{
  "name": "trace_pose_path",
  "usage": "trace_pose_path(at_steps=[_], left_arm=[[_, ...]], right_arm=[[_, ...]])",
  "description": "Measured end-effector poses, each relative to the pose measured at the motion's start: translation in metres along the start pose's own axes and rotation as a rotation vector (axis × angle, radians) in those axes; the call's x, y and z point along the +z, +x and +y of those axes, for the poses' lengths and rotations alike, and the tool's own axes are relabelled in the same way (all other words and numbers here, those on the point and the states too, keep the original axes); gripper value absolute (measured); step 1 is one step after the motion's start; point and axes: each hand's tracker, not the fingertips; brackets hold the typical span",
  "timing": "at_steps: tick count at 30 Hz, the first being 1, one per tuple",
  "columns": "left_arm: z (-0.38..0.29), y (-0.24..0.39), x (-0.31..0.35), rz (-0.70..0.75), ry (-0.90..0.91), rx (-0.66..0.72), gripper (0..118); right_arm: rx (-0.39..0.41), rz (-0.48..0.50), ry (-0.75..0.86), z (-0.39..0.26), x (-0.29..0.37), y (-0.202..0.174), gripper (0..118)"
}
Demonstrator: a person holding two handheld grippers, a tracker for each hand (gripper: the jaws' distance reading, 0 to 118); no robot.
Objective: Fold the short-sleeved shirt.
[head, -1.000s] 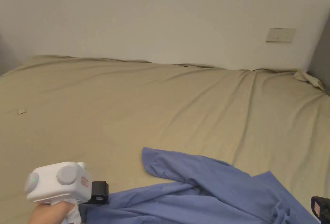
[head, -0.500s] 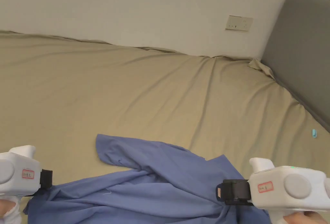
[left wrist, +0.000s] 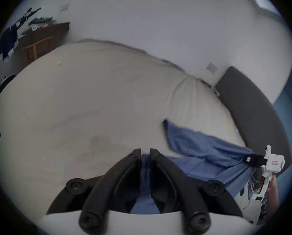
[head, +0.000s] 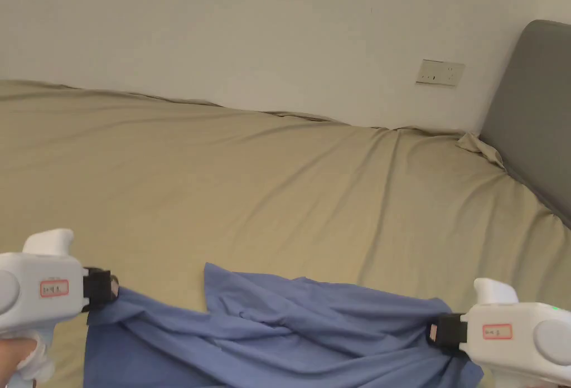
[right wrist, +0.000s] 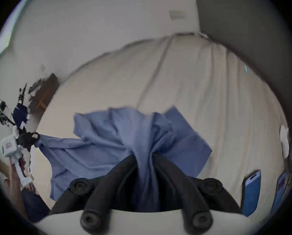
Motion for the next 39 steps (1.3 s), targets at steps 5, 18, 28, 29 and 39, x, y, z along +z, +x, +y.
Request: trace_pose_path(at_steps=[5, 18, 28, 29, 39], left_arm=[[0.046, 0.018, 0.039, -0.04, 0.124, -0.051, 9], [0.166, 0.038, 0.113, -0.099, 0.393, -0.108, 9], [0.205, 0.037, 0.125, -0.067, 0.48, -0.078, 8], [0.206, 0.034, 0.122, -0.067, 0.48, -0.073, 8], [0.133, -0.01, 0.08, -0.104, 0.362, 0.036, 8]], right_arm=[[0.077, 0.034, 0.122, 0.039, 0.032, -0.024, 4], [0.162, 0.009, 0.425, 0.16, 0.088, -0.068, 4], [0.159, 0.016, 0.572, 0.209, 0.108, -0.075, 4], [0.153, 0.024, 0.578, 0.209, 0.107, -0.073, 4], [0.137, 0.052, 0.466, 0.133, 0.063, -0.056, 4]])
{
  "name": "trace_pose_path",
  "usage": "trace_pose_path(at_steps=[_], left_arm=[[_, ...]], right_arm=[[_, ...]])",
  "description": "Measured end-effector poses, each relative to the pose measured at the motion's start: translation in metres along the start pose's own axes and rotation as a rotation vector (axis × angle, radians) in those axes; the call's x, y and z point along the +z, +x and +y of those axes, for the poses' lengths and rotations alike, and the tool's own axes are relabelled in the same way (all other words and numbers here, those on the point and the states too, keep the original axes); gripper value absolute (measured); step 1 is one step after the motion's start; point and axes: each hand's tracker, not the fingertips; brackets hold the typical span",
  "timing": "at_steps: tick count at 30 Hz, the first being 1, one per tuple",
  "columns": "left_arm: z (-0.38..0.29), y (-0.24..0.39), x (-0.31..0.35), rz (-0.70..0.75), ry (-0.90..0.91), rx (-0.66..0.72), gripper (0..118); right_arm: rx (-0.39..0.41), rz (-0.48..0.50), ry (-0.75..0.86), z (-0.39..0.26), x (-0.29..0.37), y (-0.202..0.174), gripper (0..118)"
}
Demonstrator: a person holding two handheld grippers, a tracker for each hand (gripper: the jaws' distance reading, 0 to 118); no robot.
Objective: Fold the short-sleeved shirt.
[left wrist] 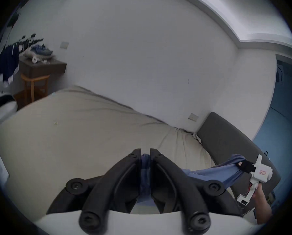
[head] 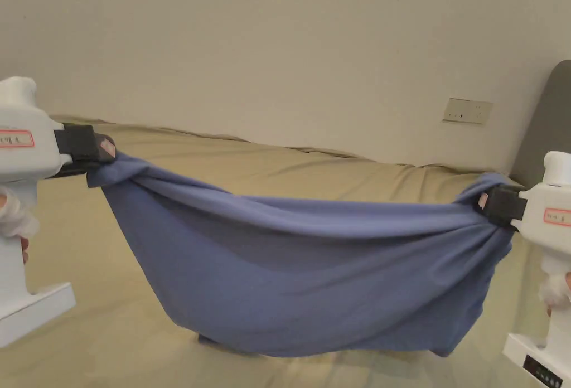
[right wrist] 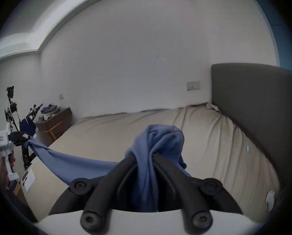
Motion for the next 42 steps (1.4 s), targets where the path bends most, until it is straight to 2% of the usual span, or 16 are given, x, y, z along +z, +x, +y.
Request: trace_pose_path(at_steps=[7, 17, 24, 25, 26, 28, 29, 30, 31, 32, 36, 38, 39, 40, 41, 42], left_arm=[[-0.108, -0.029, 0.04, 0.018, -0.154, 0.048, 8], [-0.237, -0.063, 0.122, 0.074, -0.39, 0.168, 8], [-0.298, -0.089, 0.143, 0.137, -0.508, 0.279, 9], [-0.304, -0.09, 0.143, 0.144, -0.511, 0.289, 9], [-0.307, -0.093, 0.145, 0.147, -0.504, 0.323, 10], [-0.307, -0.09, 0.153, 0.18, -0.46, 0.383, 29], [-0.303, -0.088, 0.158, 0.173, -0.436, 0.385, 48], [-0.296, -0.084, 0.164, 0.186, -0.401, 0.368, 90], [-0.288, -0.073, 0.169, 0.196, -0.375, 0.303, 108], [-0.281, -0.059, 0.176, 0.193, -0.323, 0.221, 112], [-0.26, 0.008, 0.197, 0.189, -0.105, -0.187, 112], [-0.269, 0.03, 0.201, 0.182, -0.02, -0.355, 112], [-0.273, 0.043, 0.203, 0.174, 0.018, -0.407, 108], [-0.278, 0.057, 0.205, 0.166, 0.031, -0.446, 97], [-0.283, 0.068, 0.206, 0.157, 0.028, -0.455, 71], [-0.288, 0.078, 0.206, 0.152, 0.031, -0.46, 13]], right_arm=[[-0.073, -0.018, -0.155, -0.107, 0.038, 0.025, 4], [-0.021, -0.048, -0.323, -0.238, 0.137, 0.038, 4], [-0.123, -0.077, -0.432, -0.3, 0.144, 0.049, 5], [-0.145, -0.077, -0.439, -0.303, 0.144, 0.049, 10], [-0.181, -0.081, -0.452, -0.303, 0.144, 0.051, 23], [-0.227, -0.104, -0.456, -0.295, 0.149, 0.056, 87], [-0.243, -0.079, -0.438, -0.289, 0.159, 0.056, 102], [-0.241, -0.063, -0.39, -0.281, 0.168, 0.054, 105], [-0.211, -0.059, -0.329, -0.269, 0.18, 0.049, 105], [-0.152, -0.069, -0.286, -0.256, 0.191, 0.04, 105], [0.126, -0.176, -0.101, -0.222, 0.22, -0.007, 106], [0.242, -0.219, -0.055, -0.217, 0.227, -0.033, 103], [0.269, -0.241, -0.049, -0.217, 0.229, -0.043, 90], [0.281, -0.245, -0.037, -0.218, 0.231, -0.054, 64], [0.29, -0.237, -0.023, -0.222, 0.233, -0.061, 26], [0.289, -0.23, -0.018, -0.226, 0.233, -0.068, 4]])
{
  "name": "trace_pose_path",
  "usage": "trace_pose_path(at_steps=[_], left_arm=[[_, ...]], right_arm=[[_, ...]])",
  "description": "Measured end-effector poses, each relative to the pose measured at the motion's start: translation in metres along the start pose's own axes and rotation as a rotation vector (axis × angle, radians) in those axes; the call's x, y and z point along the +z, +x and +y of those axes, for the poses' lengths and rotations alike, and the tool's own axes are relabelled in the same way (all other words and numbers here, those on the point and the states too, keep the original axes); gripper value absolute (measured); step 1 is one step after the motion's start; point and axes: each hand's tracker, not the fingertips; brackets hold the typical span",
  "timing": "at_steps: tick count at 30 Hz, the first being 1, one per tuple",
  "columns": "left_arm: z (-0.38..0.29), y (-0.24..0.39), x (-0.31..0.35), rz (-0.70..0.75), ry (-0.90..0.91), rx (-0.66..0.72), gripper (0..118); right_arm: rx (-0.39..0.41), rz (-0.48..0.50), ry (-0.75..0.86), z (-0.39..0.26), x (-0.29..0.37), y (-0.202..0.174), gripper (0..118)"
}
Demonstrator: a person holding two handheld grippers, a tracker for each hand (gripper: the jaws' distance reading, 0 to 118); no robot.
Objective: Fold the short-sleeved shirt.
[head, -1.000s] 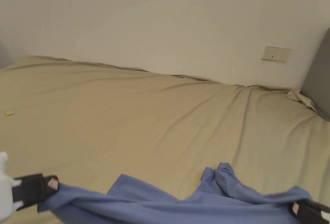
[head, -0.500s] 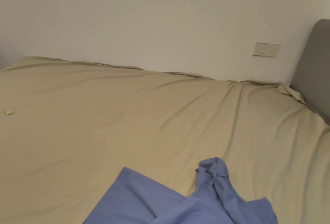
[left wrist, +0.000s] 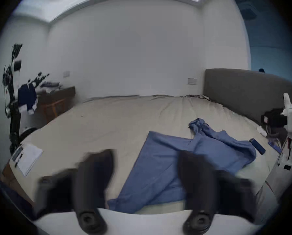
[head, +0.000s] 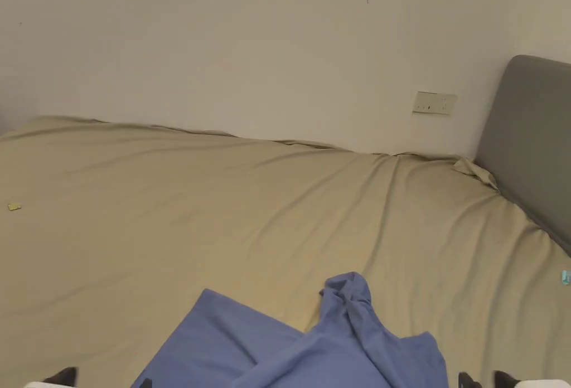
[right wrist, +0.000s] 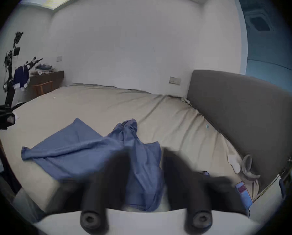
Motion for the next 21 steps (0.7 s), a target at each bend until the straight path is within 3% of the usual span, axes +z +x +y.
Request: trace_pose_path(at_steps=[1, 3, 5, 10, 11, 13, 14, 15, 16, 21], left_arm=[[-0.002, 0.01, 0.002, 0.011, -0.001, 0.005, 0], [-0.006, 0.023, 0.002, 0.08, 0.02, 0.022, 0], [-0.009, 0.024, 0.002, -0.007, -0.008, 0.074, 0], [-0.001, -0.022, 0.012, 0.051, 0.009, 0.059, 0], [-0.002, -0.039, 0.014, 0.059, -0.007, 0.054, 9], [-0.008, -0.072, 0.019, 0.051, -0.097, 0.057, 81], [-0.016, -0.084, 0.02, 0.046, -0.118, 0.079, 110], [-0.027, -0.096, 0.022, 0.003, -0.139, 0.082, 118], [-0.034, -0.101, 0.025, -0.049, -0.131, 0.086, 118], [-0.072, -0.081, 0.004, -0.032, -0.292, -0.019, 118]], right_arm=[[0.001, 0.005, -0.001, -0.002, 0.001, -0.007, 4], [-0.013, 0.033, -0.015, -0.008, 0.005, -0.013, 4], [-0.052, 0.094, -0.042, -0.011, 0.007, -0.018, 4], [-0.021, 0.111, -0.007, -0.01, 0.018, -0.016, 4], [-0.025, 0.119, -0.006, -0.008, 0.018, -0.013, 4], [-0.031, 0.123, -0.011, -0.008, 0.019, -0.01, 4], [-0.035, 0.134, -0.018, -0.008, 0.018, -0.008, 4], [-0.038, 0.142, -0.024, -0.008, 0.016, -0.007, 4], [-0.04, 0.148, -0.029, -0.01, 0.014, -0.007, 4], [-0.027, 0.156, -0.08, -0.015, -0.002, -0.011, 4]])
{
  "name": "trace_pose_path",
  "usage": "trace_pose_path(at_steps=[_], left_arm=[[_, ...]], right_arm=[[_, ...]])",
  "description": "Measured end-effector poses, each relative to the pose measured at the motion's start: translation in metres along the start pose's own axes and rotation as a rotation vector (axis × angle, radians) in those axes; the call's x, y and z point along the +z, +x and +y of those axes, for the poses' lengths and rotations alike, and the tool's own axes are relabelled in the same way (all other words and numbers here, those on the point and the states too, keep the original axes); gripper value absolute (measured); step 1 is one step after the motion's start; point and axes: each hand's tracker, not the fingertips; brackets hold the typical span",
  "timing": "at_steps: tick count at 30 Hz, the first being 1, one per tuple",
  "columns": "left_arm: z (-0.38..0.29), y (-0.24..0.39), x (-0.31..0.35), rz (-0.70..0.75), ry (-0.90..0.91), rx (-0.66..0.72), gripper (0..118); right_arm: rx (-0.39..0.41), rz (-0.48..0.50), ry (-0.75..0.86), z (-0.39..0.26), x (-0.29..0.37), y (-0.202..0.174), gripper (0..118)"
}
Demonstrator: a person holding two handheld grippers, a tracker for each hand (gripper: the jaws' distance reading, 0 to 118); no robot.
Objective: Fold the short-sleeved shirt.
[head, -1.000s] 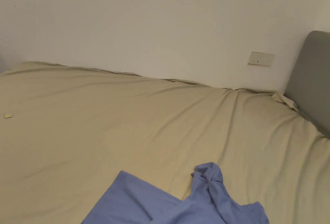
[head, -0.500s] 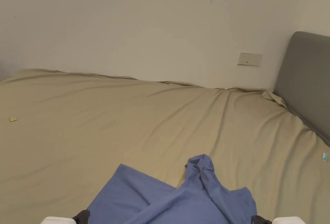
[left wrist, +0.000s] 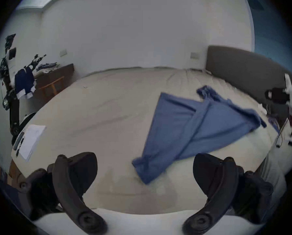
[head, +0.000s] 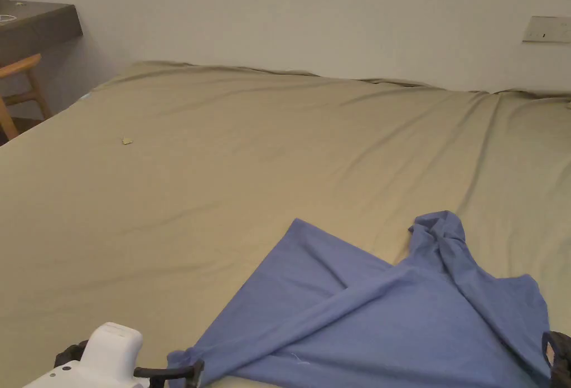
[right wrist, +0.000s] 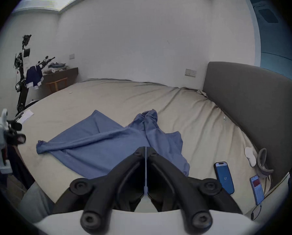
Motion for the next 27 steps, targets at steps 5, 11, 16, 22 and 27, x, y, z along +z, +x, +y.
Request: trace_pose_path(at_steps=[5, 11, 16, 22, 27], left_arm=[[-0.01, 0.025, -0.051, 0.025, -0.108, -0.089, 118], [-0.01, 0.022, -0.093, 0.032, -0.219, -0.085, 43], [0.001, 0.012, -0.089, -0.018, -0.192, 0.044, 15], [0.019, -0.003, -0.081, -0.107, -0.162, 0.153, 13], [0.022, -0.009, -0.086, -0.126, -0.165, 0.215, 13]], right_arm=[[-0.024, 0.019, -0.045, 0.0, -0.012, 0.003, 4], [-0.017, 0.0, -0.073, 0.002, -0.028, 0.012, 4], [-0.05, 0.014, -0.111, 0.01, -0.057, 0.025, 4], [-0.069, 0.192, -0.241, 0.055, -0.159, 0.057, 74], [-0.03, 0.206, -0.434, 0.093, -0.293, 0.074, 118]])
